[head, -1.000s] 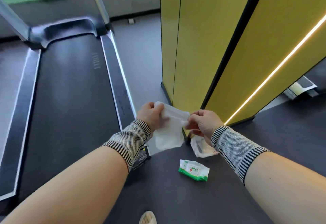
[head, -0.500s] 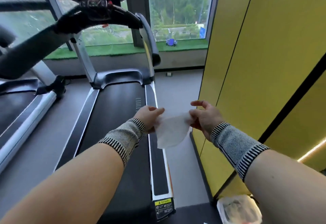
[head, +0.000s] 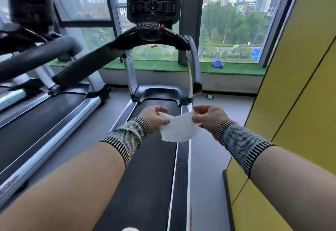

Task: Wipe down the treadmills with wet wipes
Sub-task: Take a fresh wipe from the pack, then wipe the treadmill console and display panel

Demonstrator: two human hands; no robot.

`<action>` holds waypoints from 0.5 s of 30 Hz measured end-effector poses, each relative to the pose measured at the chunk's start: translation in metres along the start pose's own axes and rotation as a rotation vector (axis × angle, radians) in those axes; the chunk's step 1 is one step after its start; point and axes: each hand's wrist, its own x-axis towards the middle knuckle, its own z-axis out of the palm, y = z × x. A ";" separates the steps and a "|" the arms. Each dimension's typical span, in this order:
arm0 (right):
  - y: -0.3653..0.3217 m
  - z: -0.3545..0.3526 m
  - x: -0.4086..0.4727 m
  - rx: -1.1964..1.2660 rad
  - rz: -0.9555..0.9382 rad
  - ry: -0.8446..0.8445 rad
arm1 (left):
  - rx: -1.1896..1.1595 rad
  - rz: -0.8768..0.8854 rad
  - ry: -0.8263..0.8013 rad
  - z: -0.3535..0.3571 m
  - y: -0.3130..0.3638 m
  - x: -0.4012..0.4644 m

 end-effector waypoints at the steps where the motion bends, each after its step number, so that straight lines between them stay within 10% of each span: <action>1: 0.000 0.006 0.011 -0.067 -0.031 -0.005 | 0.042 0.027 0.053 -0.005 -0.001 0.008; 15: -0.057 0.125 0.215 -0.270 -0.176 0.076 | 0.340 0.147 0.071 -0.119 -0.042 0.197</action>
